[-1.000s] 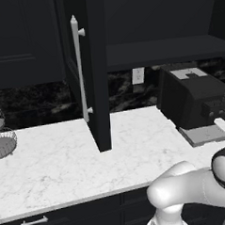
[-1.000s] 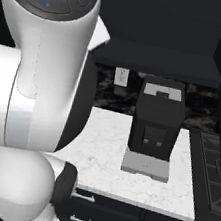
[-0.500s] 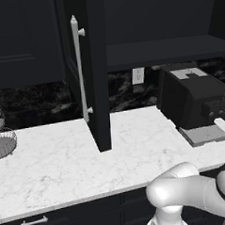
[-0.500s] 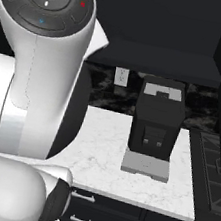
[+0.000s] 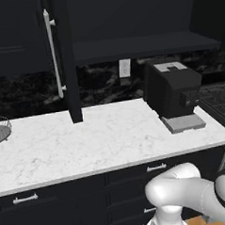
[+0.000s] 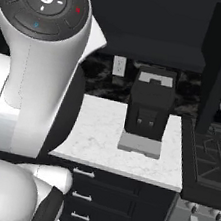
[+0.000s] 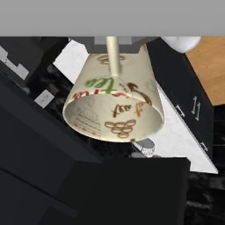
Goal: Gather all objects into one cabinet and sort the glasses and bowls to opposite sides.
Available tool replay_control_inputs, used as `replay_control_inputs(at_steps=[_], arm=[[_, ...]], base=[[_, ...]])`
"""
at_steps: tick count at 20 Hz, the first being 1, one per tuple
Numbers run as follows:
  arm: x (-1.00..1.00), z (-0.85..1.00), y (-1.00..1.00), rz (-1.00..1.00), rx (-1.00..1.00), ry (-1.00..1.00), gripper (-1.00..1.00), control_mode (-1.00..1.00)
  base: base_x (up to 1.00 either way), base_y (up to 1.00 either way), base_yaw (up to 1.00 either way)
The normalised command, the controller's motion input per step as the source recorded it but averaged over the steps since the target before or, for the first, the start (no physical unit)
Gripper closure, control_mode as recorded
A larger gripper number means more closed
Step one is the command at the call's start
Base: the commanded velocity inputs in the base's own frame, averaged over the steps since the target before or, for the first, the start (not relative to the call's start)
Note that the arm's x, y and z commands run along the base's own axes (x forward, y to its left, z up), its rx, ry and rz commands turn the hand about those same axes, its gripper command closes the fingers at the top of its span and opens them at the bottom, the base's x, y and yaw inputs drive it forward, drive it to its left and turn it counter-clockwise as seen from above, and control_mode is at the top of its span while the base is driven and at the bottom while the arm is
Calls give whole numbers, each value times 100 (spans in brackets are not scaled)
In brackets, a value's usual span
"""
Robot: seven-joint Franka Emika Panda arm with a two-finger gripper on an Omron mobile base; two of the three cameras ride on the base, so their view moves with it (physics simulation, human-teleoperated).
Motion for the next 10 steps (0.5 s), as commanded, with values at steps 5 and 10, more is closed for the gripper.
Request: replay_control_inputs(at_steps=[5,10], arm=[[0,0,0,0,0,0,100,100],[0,0,0,0,0,0,100,100]], base=[[-100,-61,3],[-99,-47,7]])
